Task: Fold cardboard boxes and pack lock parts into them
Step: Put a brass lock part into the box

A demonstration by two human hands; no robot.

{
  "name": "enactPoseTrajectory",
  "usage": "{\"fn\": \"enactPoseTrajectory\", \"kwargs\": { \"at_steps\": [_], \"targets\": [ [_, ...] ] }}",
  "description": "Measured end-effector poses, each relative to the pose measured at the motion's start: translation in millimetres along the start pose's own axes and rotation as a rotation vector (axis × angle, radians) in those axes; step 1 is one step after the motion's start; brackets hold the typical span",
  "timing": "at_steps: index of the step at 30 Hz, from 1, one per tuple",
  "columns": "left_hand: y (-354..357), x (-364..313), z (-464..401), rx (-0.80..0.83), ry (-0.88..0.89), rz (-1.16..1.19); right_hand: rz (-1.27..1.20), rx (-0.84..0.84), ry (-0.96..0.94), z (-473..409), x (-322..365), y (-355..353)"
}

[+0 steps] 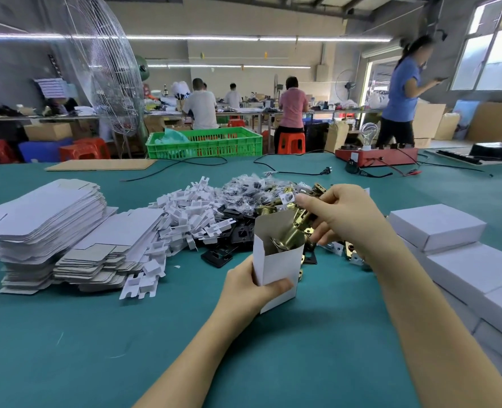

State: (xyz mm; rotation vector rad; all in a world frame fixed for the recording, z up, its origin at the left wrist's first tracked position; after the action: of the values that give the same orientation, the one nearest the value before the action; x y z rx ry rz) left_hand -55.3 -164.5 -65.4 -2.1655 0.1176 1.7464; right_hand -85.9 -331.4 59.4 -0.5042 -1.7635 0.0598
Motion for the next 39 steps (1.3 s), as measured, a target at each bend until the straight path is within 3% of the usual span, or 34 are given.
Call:
{"fn": "enactPoseTrajectory", "kwargs": {
  "at_steps": [4, 8, 11, 15, 26, 29, 33, 39],
  "targets": [
    [1, -1, 1, -0.016, 0.016, -0.037, 0.225, -0.062, -0.149, 8, 13, 13],
    [2, -1, 1, -0.043, 0.028, -0.053, 0.524, -0.016, -0.249, 12, 20, 30],
    [3, -1, 1, -0.047, 0.025, -0.049, 0.716, 0.027, -0.253, 12, 19, 39],
    [3, 0, 1, -0.046, 0.027, -0.051, 0.785, 0.136, -0.196, 12, 10, 47],
    [2, -1, 1, -0.060, 0.019, -0.035, 0.794, 0.095, -0.172, 7, 8, 37],
    [2, -1, 1, -0.054, 0.013, -0.027, 0.791, 0.149, -0.176, 8, 9, 38],
    [1, -2, 1, -0.052, 0.019, -0.010, 0.579, 0.202, -0.111, 7, 9, 30],
    [1, -4, 3, 0.015, 0.094, 0.017, 0.336, 0.001, -0.022, -3, 2, -13]
  ]
}}
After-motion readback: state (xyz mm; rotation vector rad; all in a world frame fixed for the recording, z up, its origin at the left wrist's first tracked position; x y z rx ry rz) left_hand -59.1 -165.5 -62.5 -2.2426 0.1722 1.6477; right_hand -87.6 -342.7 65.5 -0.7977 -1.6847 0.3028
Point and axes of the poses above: each hand's wrist, its own z-axis away from the middle knuckle, its own y-axis out of the palm, x = y × z, the point moved 3 cm from there along -z, towards the middle knuckle, and after that the axes turned 2 degrees about -z, right-handed, at the moved point
